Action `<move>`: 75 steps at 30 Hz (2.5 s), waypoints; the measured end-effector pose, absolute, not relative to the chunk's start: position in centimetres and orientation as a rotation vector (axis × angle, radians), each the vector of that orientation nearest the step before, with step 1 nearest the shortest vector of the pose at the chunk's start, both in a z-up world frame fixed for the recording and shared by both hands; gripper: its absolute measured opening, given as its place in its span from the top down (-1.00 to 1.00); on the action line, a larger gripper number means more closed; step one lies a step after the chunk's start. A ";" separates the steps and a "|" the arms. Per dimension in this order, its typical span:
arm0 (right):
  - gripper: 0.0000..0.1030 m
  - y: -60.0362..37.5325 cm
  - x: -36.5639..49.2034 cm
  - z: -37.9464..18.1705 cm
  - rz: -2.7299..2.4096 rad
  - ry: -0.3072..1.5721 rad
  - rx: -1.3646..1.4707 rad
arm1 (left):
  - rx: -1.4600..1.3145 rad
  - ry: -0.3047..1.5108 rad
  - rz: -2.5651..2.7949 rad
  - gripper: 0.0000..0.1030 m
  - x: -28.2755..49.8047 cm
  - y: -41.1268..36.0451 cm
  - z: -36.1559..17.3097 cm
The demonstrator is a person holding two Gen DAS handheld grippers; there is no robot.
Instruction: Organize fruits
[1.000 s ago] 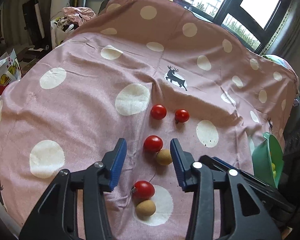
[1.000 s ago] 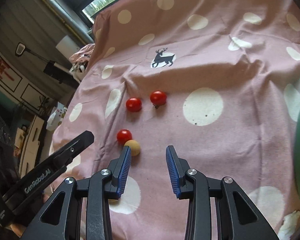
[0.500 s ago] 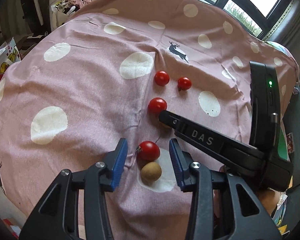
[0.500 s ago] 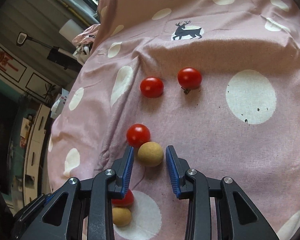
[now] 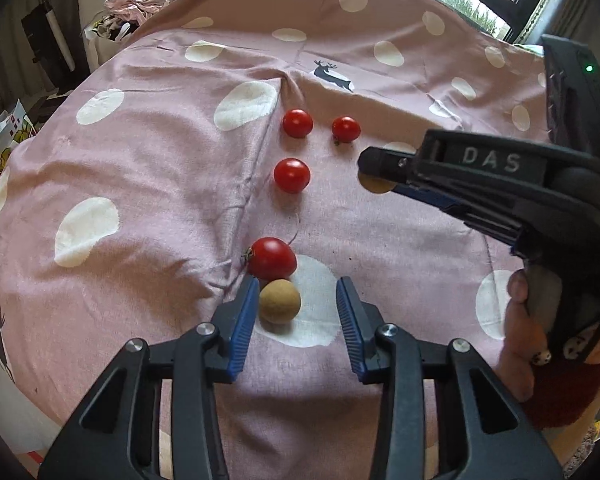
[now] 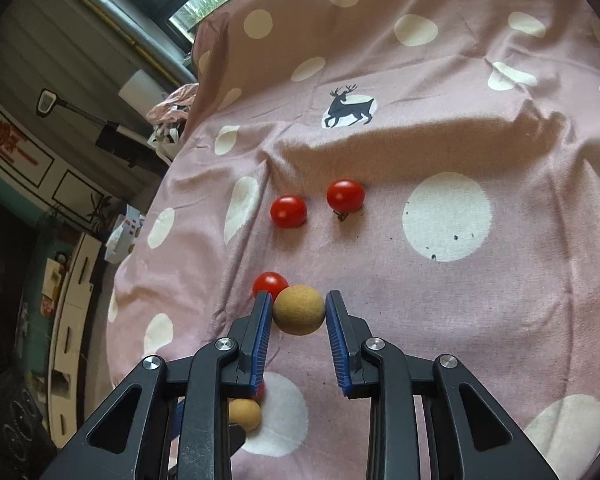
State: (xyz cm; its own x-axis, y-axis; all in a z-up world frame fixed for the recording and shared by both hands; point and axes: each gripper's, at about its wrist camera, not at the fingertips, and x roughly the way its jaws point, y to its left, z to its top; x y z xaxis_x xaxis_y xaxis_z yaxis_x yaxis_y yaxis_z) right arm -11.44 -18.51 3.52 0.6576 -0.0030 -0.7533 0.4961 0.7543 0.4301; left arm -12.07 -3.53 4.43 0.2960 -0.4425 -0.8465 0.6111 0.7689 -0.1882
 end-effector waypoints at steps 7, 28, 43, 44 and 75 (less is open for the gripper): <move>0.43 -18.8 -12.5 4.5 -0.315 0.787 0.678 | 0.205 1.108 -0.647 0.40 -11.3 -3.7 2.4; 0.42 -21.0 -18.2 8.1 -0.411 0.648 0.718 | 0.150 0.855 -0.820 0.50 -15.9 -7.2 9.4; 0.42 -25.5 -30.4 13.0 -0.724 0.402 0.749 | 0.236 0.733 -1.108 0.49 -23.1 -16.7 13.8; 0.42 -25.8 -31.3 13.0 -0.748 0.395 0.753 | 0.242 0.733 -1.127 0.49 -23.5 -17.4 13.8; 0.15 -28.5 -35.9 11.7 -0.903 0.425 0.821 | 0.229 0.873 -0.945 -0.39 -18.8 -16.0 10.9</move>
